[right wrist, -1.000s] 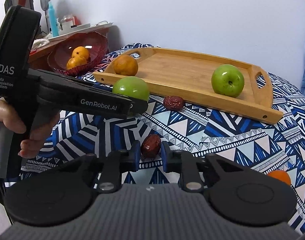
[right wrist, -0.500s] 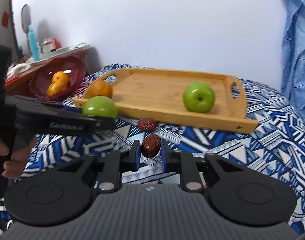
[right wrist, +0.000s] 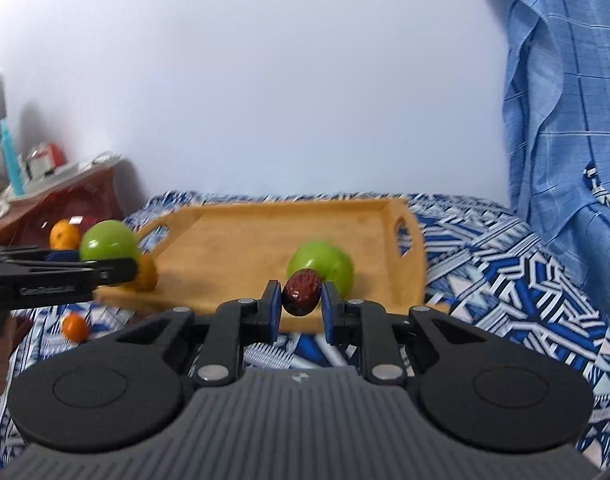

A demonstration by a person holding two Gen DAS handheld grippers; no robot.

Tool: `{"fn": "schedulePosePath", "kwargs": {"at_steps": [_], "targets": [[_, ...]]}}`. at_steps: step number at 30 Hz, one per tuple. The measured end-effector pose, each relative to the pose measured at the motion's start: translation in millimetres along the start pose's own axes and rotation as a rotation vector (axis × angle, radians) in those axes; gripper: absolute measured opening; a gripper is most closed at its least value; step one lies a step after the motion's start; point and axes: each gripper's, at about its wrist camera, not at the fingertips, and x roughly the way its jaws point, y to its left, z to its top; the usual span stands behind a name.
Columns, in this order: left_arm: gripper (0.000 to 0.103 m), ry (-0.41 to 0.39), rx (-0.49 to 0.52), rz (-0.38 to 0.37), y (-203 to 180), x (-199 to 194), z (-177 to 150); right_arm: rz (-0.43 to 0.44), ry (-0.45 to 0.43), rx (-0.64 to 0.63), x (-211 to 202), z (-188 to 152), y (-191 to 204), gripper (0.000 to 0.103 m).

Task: Organize fruits
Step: 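Carry the apple with the left tool while the right tool carries the date onto the tray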

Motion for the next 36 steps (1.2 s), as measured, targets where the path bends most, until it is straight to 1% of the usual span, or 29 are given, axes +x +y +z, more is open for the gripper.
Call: {"fn": "schedulePosePath", "kwargs": {"at_steps": [4, 10, 16, 21, 24, 29, 36], "targets": [[0.054, -0.005, -0.015, 0.027, 12.5, 9.9, 12.4, -0.036, -0.015, 0.027, 10.6, 11.7, -8.9, 0.025], [0.054, 0.033, -0.082, 0.048, 32.0, 27.5, 20.6, -0.076, -0.022, 0.069, 23.9, 24.7, -24.9, 0.025], [0.054, 0.071, -0.105, 0.042, 40.0, 44.2, 26.9, -0.106, 0.012, 0.113, 39.6, 28.0, -39.0, 0.025], [0.054, 0.099, -0.123, 0.028, 46.6, 64.8, 37.9, -0.102, 0.035, 0.159, 54.5, 34.8, -47.8, 0.025], [0.054, 0.133, -0.127, 0.028, 48.8, 80.2, 40.7, -0.101, 0.037, 0.165, 66.0, 39.0, -48.3, 0.025], [0.054, 0.175, -0.144, 0.037, 53.4, 96.0, 35.9, -0.103, 0.066, 0.205, 84.3, 36.7, -54.2, 0.025], [0.054, 0.201, -0.156, 0.023, 56.6, 110.8, 30.9, -0.11, 0.094, 0.225, 97.4, 29.3, -62.2, 0.025]]}}
